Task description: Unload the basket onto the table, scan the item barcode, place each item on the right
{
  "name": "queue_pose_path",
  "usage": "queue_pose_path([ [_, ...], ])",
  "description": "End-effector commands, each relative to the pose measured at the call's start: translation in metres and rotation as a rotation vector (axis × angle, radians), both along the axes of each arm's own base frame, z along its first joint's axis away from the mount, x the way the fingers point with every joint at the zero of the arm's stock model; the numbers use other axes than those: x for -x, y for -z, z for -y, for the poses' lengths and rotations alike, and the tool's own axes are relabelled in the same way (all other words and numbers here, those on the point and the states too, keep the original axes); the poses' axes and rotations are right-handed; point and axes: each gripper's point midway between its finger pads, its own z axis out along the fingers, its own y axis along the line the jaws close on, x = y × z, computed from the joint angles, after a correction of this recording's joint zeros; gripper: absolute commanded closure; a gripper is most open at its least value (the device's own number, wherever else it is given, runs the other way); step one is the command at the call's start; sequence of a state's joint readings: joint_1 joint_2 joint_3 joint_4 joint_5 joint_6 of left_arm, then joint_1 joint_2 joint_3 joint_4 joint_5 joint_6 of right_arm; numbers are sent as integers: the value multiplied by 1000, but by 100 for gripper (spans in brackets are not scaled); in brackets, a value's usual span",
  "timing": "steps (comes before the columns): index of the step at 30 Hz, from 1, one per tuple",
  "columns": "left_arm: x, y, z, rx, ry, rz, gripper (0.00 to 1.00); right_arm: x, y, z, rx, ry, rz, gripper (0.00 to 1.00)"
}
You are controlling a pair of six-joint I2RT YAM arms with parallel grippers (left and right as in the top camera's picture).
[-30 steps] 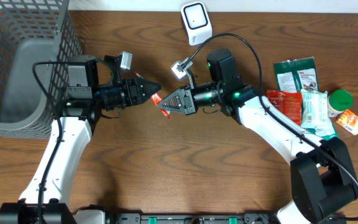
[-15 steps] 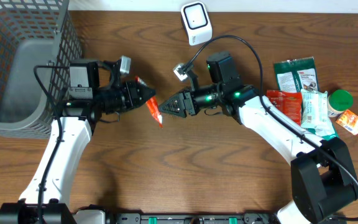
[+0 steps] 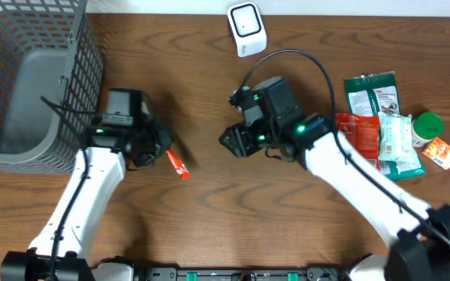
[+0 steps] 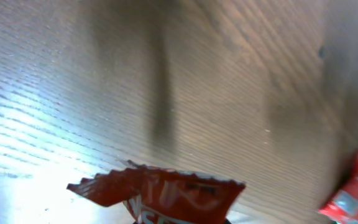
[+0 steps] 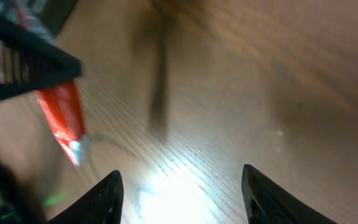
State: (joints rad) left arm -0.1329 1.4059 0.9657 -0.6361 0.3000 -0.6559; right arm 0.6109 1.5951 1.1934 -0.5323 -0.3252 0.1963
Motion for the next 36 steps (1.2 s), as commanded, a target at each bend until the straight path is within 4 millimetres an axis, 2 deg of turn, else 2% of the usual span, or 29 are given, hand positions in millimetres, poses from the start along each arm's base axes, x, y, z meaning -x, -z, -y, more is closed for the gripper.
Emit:
queue_pose_path([
  [1, 1, 6, -5, -166, -54, 11, 93, 0, -15, -7, 120, 12, 164, 43],
  [5, 3, 7, -2, -214, -97, 16, 93, 20, -9, -27, 168, -39, 197, 37],
  [10, 5, 8, 4, -178, -97, -2, 93, 38, 7, -48, 195, -97, 194, 37],
  [15, 7, 9, 8, -154, -86, -12, 93, 40, 17, -50, 195, -48, 148, 37],
  [20, 9, 9, 12, -124, -100, -28, 93, 36, 14, -55, 174, -48, 166, 36],
  [24, 14, 7, 24, 6, -101, -83, 93, 35, 9, -63, 150, -87, 198, 36],
  [30, 14, 4, 9, 118, -193, -142, 93, 35, 8, -64, 151, -96, 205, 35],
  [36, 17, 4, 6, 154, -207, -168, 92, 49, 7, -75, 106, -212, 187, 36],
])
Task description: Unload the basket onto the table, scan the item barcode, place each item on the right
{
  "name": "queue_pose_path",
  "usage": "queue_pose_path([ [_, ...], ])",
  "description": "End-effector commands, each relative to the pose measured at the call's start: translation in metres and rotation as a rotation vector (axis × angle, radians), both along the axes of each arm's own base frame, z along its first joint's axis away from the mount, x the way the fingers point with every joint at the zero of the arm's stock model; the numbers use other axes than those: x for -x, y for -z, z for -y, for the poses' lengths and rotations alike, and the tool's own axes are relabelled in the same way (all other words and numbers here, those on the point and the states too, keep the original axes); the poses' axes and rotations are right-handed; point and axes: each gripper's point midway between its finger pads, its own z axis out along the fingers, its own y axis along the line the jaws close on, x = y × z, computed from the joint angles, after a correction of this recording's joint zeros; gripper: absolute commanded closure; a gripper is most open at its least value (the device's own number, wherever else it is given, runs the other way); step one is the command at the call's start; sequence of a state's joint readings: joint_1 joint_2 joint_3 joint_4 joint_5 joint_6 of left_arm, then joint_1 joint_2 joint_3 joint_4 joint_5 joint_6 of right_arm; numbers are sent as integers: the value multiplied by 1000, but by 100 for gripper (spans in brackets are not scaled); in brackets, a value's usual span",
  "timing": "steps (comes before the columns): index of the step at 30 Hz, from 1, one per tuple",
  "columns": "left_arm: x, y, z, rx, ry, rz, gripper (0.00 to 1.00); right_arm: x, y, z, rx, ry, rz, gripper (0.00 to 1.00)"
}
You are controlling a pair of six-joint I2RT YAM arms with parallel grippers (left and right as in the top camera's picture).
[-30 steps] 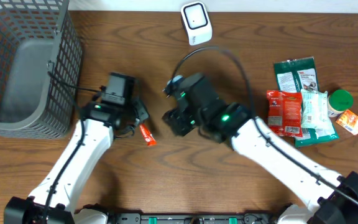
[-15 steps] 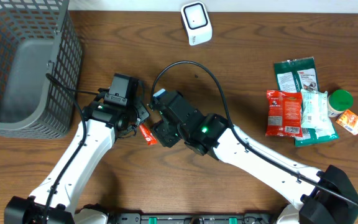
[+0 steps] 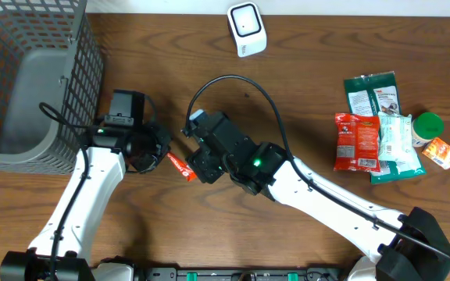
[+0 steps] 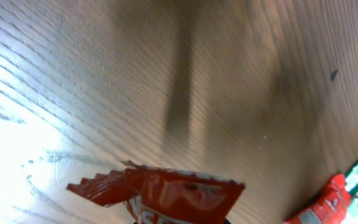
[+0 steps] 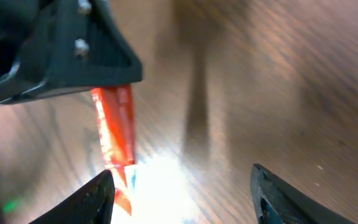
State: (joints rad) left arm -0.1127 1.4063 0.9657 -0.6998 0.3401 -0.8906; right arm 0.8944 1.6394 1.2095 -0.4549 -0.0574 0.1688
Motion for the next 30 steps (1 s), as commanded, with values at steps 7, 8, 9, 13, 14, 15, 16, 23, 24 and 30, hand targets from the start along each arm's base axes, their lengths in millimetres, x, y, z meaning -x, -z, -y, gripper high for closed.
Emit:
queue_pose_path([
  [7, 6, -3, 15, 99, 22, -32, 93, 15, 2, -13, -21, -115, -29, 45],
  [8, 6, -3, 15, 100, 23, -32, 93, 17, 3, -14, -22, -120, -33, 48],
  [9, 6, -3, 15, 100, 23, -32, 93, 19, 3, -15, -22, -124, -36, 51],
  [13, 6, -3, 15, 100, 23, -32, 93, 25, 8, -16, -12, -141, -42, 55],
  [14, 6, -3, 15, 99, 22, -32, 93, 27, 9, -17, -11, -144, -43, 55],
  [15, 6, -3, 15, 99, 22, -32, 93, 29, 11, -17, -8, -147, -43, 54],
  [16, 6, -3, 15, 99, 22, -32, 93, 29, 12, -16, -4, -147, -42, 53],
  [23, 6, -3, 15, 100, 23, -33, 93, 23, 20, -11, 25, -116, -7, 51],
  [24, 6, -3, 16, 104, 24, -33, 93, 24, 20, -12, 22, -117, -5, 51],
  [30, 8, -6, 22, 141, 37, -38, 93, 26, 35, -17, 43, -129, -22, 54],
])
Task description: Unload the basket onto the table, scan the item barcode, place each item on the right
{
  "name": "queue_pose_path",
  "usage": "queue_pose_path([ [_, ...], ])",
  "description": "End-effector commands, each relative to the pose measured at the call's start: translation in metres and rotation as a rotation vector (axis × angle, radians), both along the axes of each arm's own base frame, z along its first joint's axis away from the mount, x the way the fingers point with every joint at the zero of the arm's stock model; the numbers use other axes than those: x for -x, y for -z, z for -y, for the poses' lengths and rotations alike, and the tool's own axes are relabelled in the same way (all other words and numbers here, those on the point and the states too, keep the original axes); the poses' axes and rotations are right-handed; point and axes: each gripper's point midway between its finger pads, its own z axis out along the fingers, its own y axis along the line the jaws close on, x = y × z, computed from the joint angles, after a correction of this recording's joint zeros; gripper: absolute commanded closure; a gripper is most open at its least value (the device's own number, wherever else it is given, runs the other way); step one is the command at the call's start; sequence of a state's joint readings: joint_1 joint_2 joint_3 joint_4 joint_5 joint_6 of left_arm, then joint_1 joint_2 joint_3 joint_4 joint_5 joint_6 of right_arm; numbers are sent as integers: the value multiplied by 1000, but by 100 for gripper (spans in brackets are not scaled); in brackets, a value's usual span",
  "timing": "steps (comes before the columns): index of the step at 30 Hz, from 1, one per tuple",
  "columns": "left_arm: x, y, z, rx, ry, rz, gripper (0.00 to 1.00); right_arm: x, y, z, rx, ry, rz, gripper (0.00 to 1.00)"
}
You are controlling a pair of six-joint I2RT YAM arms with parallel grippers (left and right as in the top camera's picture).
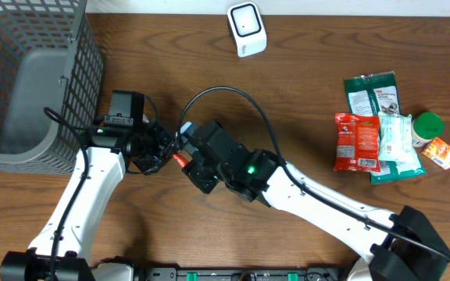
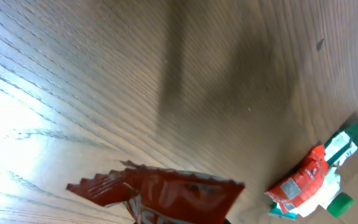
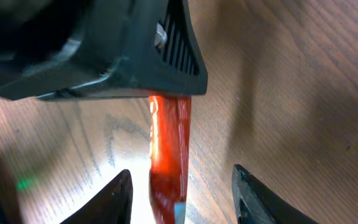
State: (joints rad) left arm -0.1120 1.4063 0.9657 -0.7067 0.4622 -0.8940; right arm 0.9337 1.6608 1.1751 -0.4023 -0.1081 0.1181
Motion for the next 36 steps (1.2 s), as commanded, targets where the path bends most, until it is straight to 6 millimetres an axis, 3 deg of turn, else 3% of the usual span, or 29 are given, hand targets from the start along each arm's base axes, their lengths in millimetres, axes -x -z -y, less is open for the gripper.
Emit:
queue_pose_path([
  [1, 2, 1, 3, 27, 1, -17, 93, 7, 25, -1, 58, -20, -21, 55],
  [3, 2, 1, 3, 26, 1, -17, 92, 7, 32, -1, 70, -22, -30, 60],
  [4, 2, 1, 3, 26, 1, -17, 93, 8, 35, -2, 73, -23, -31, 70],
  [8, 1, 1, 3, 22, 0, -16, 93, 6, 31, -5, 57, -23, -21, 86],
  [10, 1, 1, 2, 17, -2, -14, 93, 4, 28, -8, 41, -26, -13, 99],
  [18, -2, 2, -1, -2, -8, -4, 92, 11, 17, -15, -18, -63, -37, 99],
  [20, -5, 1, -1, -1, -5, 13, 83, 12, 16, -17, -28, -71, -41, 99],
  [23, -14, -3, 0, 3, -7, 53, 41, 10, 14, -17, -39, -63, -49, 99],
  [25, -22, -6, 0, 6, -4, 94, 29, 5, 13, -13, -50, -28, -70, 99],
  [29, -36, -12, -5, -9, 2, 167, 23, 2, 9, -9, -106, -36, -145, 99],
  [36, -48, -7, -44, -130, -98, 191, 13, -14, 12, 19, -141, 38, -285, 99],
])
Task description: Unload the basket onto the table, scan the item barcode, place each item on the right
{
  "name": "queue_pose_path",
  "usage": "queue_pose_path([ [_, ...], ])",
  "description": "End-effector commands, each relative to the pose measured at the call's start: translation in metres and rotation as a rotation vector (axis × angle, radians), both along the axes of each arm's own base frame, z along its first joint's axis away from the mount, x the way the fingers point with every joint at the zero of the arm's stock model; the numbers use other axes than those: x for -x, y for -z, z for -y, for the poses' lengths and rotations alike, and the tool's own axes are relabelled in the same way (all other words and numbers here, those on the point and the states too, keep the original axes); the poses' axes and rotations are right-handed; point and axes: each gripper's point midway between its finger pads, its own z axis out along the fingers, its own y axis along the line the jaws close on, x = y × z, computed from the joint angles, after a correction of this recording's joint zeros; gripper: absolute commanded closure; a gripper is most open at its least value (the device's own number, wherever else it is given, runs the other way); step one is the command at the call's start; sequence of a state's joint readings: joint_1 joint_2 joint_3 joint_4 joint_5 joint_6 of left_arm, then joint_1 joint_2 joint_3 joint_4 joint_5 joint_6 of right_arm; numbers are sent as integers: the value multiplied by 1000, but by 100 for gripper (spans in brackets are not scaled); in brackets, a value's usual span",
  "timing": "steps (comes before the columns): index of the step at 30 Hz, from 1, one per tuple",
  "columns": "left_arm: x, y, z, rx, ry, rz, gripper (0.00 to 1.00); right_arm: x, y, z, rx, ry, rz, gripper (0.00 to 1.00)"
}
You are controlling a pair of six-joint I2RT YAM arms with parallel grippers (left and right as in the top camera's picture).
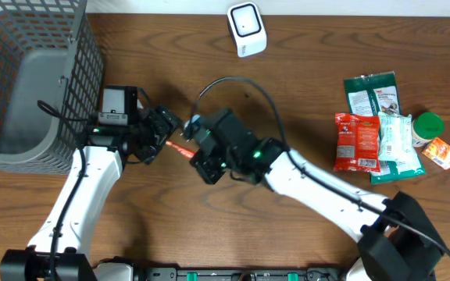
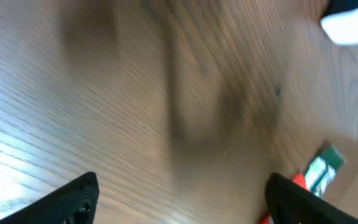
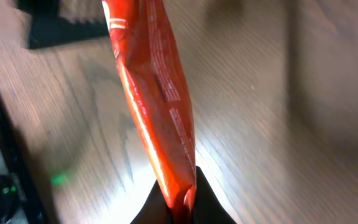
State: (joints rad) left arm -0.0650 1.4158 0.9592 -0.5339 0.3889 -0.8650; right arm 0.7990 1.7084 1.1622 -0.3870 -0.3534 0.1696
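Observation:
My right gripper (image 3: 179, 203) is shut on the lower end of a slim red snack packet (image 3: 153, 93), which sticks up from its jaws. Overhead, the packet (image 1: 180, 147) hangs above the wood table left of centre, with the right gripper (image 1: 197, 158) on one side and the left gripper (image 1: 165, 129) just to its upper left. The left gripper (image 2: 182, 190) stands open with only bare table between its fingers (image 2: 79, 196). A white barcode scanner (image 1: 246, 29) stands at the table's far edge, up and to the right of the packet.
A grey wire basket (image 1: 22, 74) fills the far left corner. At the right lie a red packet (image 1: 356, 142), green and white packets (image 1: 373, 92) and a green-lidded jar (image 1: 427, 125). A black cable (image 1: 244, 82) arcs over the right arm.
The red packet has passed from the left gripper to the right one. The left gripper is now open and a little apart from it; the right gripper, open around it before, is shut on it.
The left gripper held the red packet left of centre while the right gripper stood open near the table's middle. The right gripper then was close beside the packet, then open around it. Now the right gripper holds it and the left is open.

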Motion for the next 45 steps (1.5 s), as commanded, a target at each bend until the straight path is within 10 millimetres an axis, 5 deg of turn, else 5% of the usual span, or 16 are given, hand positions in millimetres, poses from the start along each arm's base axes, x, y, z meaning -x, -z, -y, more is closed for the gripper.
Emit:
queue_pose_path([
  [1, -7, 0, -24, -63, -58, 16, 13, -3, -1, 13, -27, 30, -90, 99],
  [8, -5, 1, -26, -104, 20, 38, 13, -15, 21, 48, 60, 121, -162, 99],
  [22, 0, 7, -40, -232, 97, 41, 13, -4, 103, 67, 172, 194, -382, 98],
  [23, 1, 8, -42, -246, 91, 36, 13, -4, 106, 68, 178, 197, -390, 95],
  [26, 4, 10, -46, -265, 84, 18, 12, -2, 113, 70, 193, 200, -405, 61],
  [29, 5, 10, -46, -265, 84, 16, 12, -6, 109, 72, 185, 206, -398, 43],
  [33, 4, 11, -52, -294, 70, 14, 12, -23, 85, 72, 146, 205, -353, 30],
  [39, 4, 11, -54, -307, 64, 12, 12, -46, 49, 76, 156, 206, -255, 24],
  [45, 4, 11, -54, -307, 64, 12, 12, -58, 53, 88, 229, 241, -182, 28],
])
